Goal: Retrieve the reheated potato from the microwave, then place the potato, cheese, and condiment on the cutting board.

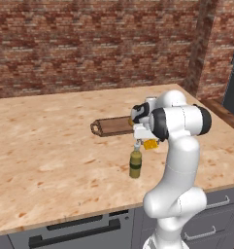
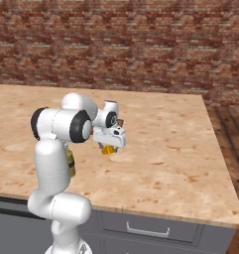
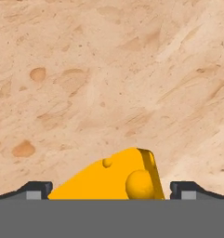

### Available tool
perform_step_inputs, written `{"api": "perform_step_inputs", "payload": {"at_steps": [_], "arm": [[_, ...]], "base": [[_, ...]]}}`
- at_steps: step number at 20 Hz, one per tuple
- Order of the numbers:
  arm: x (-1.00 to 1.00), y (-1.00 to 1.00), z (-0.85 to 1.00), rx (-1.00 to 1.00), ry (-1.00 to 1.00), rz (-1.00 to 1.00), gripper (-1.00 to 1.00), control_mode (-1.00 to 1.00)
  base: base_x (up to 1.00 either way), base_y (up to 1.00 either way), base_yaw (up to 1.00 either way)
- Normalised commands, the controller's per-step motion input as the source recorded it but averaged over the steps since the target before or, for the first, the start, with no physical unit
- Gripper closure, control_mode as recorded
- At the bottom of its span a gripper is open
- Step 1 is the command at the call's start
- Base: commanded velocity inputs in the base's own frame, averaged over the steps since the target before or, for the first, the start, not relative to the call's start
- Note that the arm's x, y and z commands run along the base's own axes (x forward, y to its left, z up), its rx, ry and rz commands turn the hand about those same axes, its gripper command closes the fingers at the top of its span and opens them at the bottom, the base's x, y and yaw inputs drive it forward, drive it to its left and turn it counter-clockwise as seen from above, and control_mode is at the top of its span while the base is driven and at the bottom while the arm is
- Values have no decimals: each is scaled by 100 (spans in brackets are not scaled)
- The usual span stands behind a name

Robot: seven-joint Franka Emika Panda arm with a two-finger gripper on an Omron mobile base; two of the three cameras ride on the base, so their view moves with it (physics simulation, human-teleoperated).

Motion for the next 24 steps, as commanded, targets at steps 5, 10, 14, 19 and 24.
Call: {"api": "perform_step_inputs", "payload": {"at_steps": [5,10,14,19,24], "arm": [[-21,-6,-10,0,4,-4,-100,-100],[-25,-3,-18,0,8,-8,-100,-100],[-23,0,-24,2,7,-10,-100,-100],[-6,0,-17,6,3,-12,-100,-100],[0,0,-5,6,1,-13,-100,-100]], "base": [[0,0,0],[0,0,0],[0,0,0],[0,0,0],[0,0,0]]}}
